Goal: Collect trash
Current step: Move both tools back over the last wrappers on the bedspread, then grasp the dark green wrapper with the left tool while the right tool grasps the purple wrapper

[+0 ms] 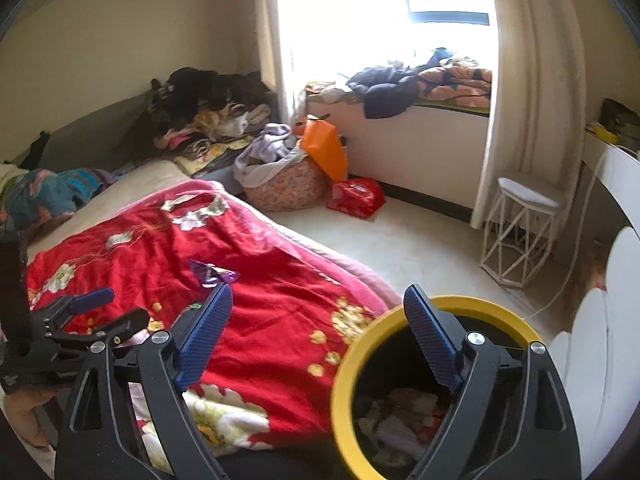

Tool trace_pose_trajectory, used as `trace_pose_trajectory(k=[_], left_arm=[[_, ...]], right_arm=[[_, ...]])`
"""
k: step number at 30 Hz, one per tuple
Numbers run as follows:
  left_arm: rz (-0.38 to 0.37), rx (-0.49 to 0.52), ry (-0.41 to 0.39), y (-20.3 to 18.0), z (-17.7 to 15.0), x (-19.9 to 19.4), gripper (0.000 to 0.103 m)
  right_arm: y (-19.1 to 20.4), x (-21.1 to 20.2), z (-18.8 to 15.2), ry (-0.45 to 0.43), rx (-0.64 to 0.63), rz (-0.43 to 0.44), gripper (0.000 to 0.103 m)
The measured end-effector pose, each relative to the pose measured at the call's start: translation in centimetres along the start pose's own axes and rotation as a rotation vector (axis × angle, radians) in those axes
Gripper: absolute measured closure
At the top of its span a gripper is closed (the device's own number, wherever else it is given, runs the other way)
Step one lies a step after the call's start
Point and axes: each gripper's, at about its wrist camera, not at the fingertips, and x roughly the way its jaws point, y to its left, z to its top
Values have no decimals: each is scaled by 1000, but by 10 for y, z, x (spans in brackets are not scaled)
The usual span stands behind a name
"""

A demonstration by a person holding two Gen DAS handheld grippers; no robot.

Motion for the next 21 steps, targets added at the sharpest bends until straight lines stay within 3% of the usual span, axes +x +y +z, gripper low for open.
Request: trace_pose_trajectory(k=[11,21], left_arm=[[17,-114,100,47,-17,25,11],[-52,-128,169,46,-27,48,32]], right_arm=[[48,82,20,99,-106,113,18],[90,173,24,242,-196,212,18]])
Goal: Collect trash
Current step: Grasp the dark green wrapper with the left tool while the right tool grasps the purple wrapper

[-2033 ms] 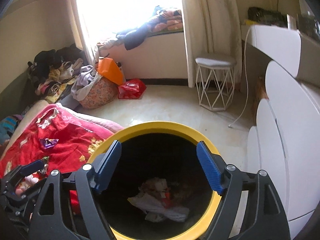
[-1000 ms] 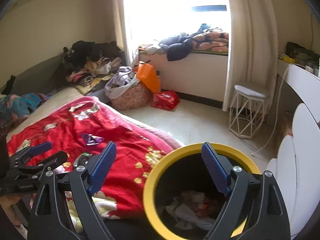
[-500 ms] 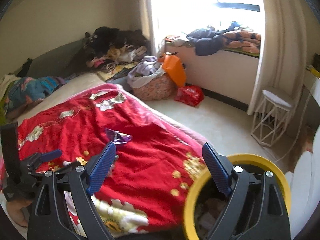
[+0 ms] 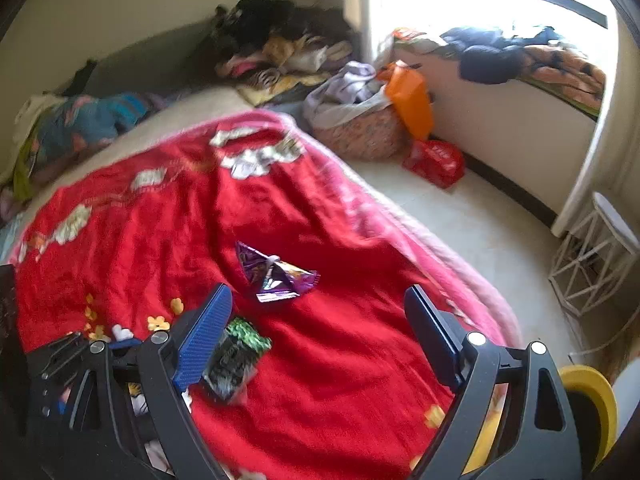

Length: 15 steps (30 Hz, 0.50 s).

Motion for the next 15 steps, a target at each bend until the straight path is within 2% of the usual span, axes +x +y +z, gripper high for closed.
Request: trace_pose_trajectory(k=[7,15], left_arm=[[-7,-40,37,10,-2,16,46],[-14,-60,66,15,-3,30,51]], right_arm=[[18,54,11,91,-102,28,18],[24,90,17,145,-141,54,26]])
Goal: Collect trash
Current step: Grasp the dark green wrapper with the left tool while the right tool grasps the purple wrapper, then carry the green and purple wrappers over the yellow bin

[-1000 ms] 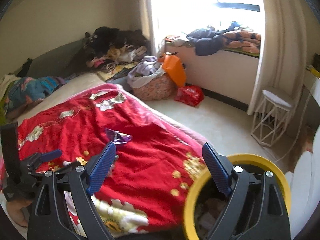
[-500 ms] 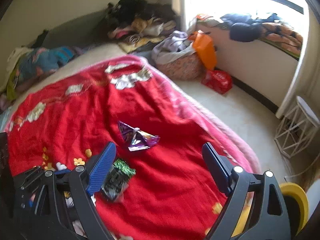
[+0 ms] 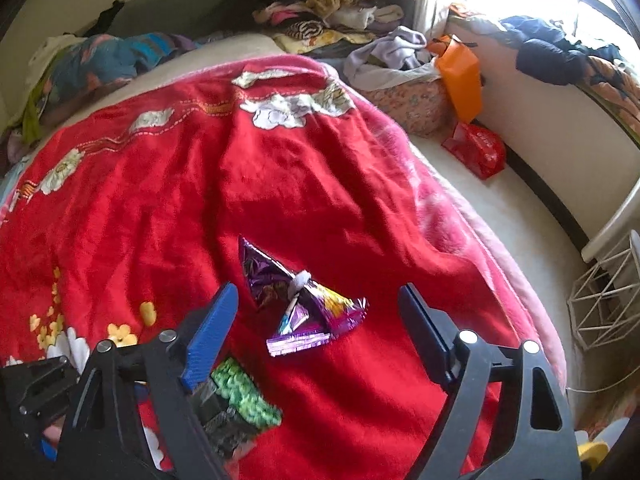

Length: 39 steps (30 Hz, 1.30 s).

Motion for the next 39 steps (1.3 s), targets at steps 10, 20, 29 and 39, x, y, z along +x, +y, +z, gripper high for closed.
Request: trace_pose_trajectory(k=[10,20,29,39], left_arm=[[-15,12,31,-8,1,13,85],[-37,54,5,-21,3,0,90],[-71,125,-51,-53,10,-21,90],[-155,222,-76,-116,9,-30,90]], right_arm=[[-7,1,-11,-3,63,60,69],[-36,-71,-36,-149,233,71,72],[-73,-136,-78,-257,386,11,72],[-119,-203,-159,-301,550,-95,72]])
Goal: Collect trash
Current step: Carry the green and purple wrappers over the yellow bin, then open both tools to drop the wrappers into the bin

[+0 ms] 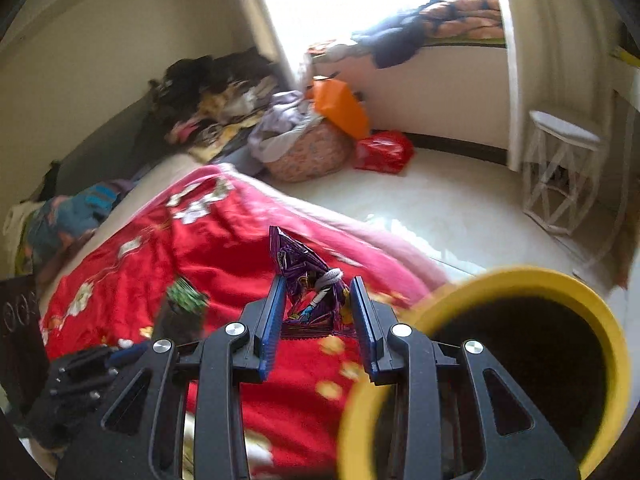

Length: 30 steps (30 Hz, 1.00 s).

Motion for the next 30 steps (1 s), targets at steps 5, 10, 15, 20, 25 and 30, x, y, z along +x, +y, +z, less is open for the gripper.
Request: trace_pose_trajectory(k=[5,10,15,20,25,30], left_arm=[[-42,58,17,-36,-1,13,90],[-71,115,47,-69,-5,32,90],[-81,166,79,-95,-10,52,90],[-81,218,104,-116,-15,71,83],[-86,230,82,-121,-15,68,48],[-39,238,12,-113,-10,38,20]], right_arm=[[-40,-30,-17,-10,80,-64,72],[-77,-53,-33,-10,154,-96,71],[-102,-66,-43,-13,223,-106,68],[-122,-77,-50,-24,300,-111,57],[-122,-98,-50,-70,311,-154,37],[-95,-122,-48,-158,208,-230,20]])
